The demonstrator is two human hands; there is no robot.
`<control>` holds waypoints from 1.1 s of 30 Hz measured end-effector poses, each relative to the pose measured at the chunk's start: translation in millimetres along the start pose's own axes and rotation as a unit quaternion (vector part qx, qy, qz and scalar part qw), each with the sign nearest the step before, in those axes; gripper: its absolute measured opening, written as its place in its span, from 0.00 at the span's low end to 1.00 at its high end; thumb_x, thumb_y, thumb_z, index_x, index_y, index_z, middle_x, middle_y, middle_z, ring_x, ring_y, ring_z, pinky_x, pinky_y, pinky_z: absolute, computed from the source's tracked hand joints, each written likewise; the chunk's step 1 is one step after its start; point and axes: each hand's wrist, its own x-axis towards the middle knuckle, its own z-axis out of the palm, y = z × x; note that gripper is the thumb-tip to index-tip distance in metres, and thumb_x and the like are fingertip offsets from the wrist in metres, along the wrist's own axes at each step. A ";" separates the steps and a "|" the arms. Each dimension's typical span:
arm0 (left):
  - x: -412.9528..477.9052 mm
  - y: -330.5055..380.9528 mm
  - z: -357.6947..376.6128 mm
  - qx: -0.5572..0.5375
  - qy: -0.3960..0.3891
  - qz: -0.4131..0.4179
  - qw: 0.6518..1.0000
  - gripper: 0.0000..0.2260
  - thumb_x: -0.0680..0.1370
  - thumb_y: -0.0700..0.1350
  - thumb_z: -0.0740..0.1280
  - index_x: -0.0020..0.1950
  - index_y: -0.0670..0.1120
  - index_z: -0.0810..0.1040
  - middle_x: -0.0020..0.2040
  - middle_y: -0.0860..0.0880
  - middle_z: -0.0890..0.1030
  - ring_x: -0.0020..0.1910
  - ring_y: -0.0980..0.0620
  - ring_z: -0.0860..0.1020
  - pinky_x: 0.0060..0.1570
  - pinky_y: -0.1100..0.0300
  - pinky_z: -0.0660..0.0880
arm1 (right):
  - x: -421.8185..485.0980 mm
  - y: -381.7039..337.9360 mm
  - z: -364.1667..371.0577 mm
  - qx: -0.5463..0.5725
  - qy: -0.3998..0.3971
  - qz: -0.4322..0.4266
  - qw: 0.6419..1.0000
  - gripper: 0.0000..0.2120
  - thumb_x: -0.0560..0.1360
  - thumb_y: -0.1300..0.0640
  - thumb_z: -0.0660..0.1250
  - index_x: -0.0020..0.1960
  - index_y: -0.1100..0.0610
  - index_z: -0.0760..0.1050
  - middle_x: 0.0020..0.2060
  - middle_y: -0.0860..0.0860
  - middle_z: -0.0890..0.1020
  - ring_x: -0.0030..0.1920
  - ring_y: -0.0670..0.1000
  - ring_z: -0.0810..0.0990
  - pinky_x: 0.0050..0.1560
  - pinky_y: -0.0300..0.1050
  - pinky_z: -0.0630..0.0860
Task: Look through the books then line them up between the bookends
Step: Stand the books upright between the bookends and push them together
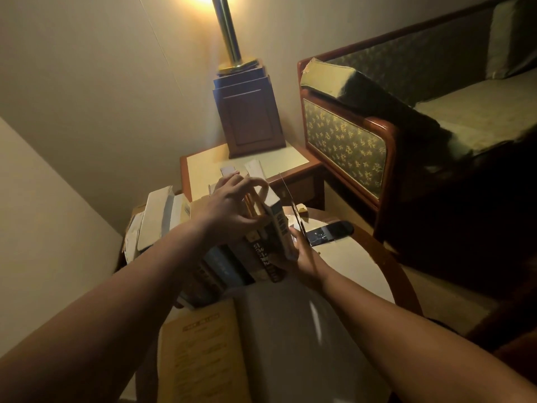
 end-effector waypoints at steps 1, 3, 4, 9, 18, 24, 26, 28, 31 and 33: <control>1.4 1.0 -2.9 -0.001 -0.013 0.000 1.000 0.37 0.62 0.74 0.61 0.68 0.62 0.66 0.69 0.51 0.67 0.70 0.49 0.60 0.63 0.42 0.71 | 0.5 -0.3 -1.3 0.000 -0.006 -0.003 1.000 0.33 0.71 0.42 0.71 0.70 0.41 0.58 0.58 0.40 0.75 0.57 0.39 0.76 0.48 0.31 0.74; 3.2 2.6 -9.3 -0.009 -0.032 -0.006 0.999 0.37 0.61 0.75 0.61 0.67 0.63 0.67 0.68 0.51 0.66 0.69 0.48 0.60 0.65 0.41 0.69 | 1.1 -0.3 -2.3 -0.003 -0.015 -0.004 1.000 0.33 0.72 0.42 0.71 0.71 0.42 0.58 0.59 0.41 0.74 0.55 0.36 0.75 0.45 0.27 0.73; 3.7 3.8 -11.8 -0.013 -0.038 -0.006 0.999 0.37 0.60 0.75 0.62 0.66 0.62 0.68 0.69 0.51 0.64 0.70 0.48 0.60 0.66 0.40 0.67 | 1.7 0.7 -1.6 -0.005 -0.013 -0.006 1.000 0.35 0.72 0.41 0.71 0.72 0.43 0.58 0.60 0.42 0.73 0.55 0.36 0.74 0.45 0.27 0.73; 9.3 5.4 -10.7 -0.008 -0.064 0.009 0.998 0.43 0.60 0.76 0.62 0.73 0.66 0.61 0.80 0.59 0.48 0.79 0.48 0.47 0.74 0.36 0.54 | 0.4 4.3 -1.9 0.001 -0.008 0.002 1.000 0.36 0.73 0.44 0.73 0.74 0.45 0.58 0.59 0.41 0.75 0.54 0.32 0.76 0.44 0.27 0.74; 11.7 17.8 -6.0 0.068 -0.046 0.032 0.996 0.34 0.68 0.70 0.67 0.69 0.55 0.68 0.75 0.51 0.64 0.74 0.47 0.61 0.75 0.37 0.47 | -9.4 12.3 -8.2 -0.044 -0.016 0.005 0.999 0.37 0.72 0.39 0.73 0.74 0.39 0.57 0.67 0.52 0.78 0.62 0.46 0.78 0.56 0.41 0.78; 9.0 10.3 2.5 0.070 0.006 0.037 0.997 0.30 0.71 0.62 0.71 0.70 0.54 0.67 0.75 0.49 0.63 0.70 0.45 0.64 0.65 0.50 0.66 | -18.8 5.7 -6.0 -0.052 -0.009 0.001 0.999 0.45 0.67 0.31 0.72 0.77 0.36 0.53 0.72 0.50 0.73 0.69 0.52 0.73 0.66 0.56 0.75; 8.4 8.8 2.7 0.070 0.010 0.037 0.997 0.30 0.71 0.62 0.71 0.70 0.54 0.68 0.75 0.49 0.64 0.70 0.45 0.65 0.66 0.48 0.67 | -23.1 9.4 -3.9 -0.074 -0.002 -0.001 0.997 0.44 0.69 0.32 0.72 0.78 0.34 0.52 0.73 0.49 0.71 0.71 0.53 0.71 0.67 0.58 0.74; 8.1 6.8 3.5 0.067 0.013 0.041 0.997 0.29 0.71 0.62 0.71 0.69 0.54 0.68 0.74 0.49 0.66 0.69 0.45 0.66 0.65 0.46 0.68 | -30.4 12.1 -1.2 -0.090 0.015 0.008 0.996 0.40 0.72 0.37 0.73 0.77 0.35 0.54 0.73 0.49 0.72 0.71 0.55 0.72 0.66 0.59 0.75; 8.6 4.3 4.7 0.064 0.013 0.033 0.997 0.30 0.71 0.63 0.71 0.68 0.55 0.68 0.73 0.49 0.66 0.69 0.46 0.66 0.64 0.48 0.69 | -48.2 15.2 5.5 -0.102 0.046 0.015 0.994 0.35 0.76 0.45 0.72 0.76 0.39 0.57 0.73 0.50 0.71 0.69 0.54 0.72 0.64 0.53 0.75; 8.6 5.0 5.0 0.073 0.010 0.031 0.997 0.30 0.71 0.63 0.71 0.69 0.54 0.68 0.73 0.49 0.66 0.68 0.46 0.66 0.63 0.50 0.68 | -62.8 15.9 10.6 -0.141 0.096 -0.015 0.985 0.32 0.78 0.46 0.70 0.77 0.43 0.59 0.73 0.49 0.70 0.70 0.52 0.70 0.65 0.49 0.73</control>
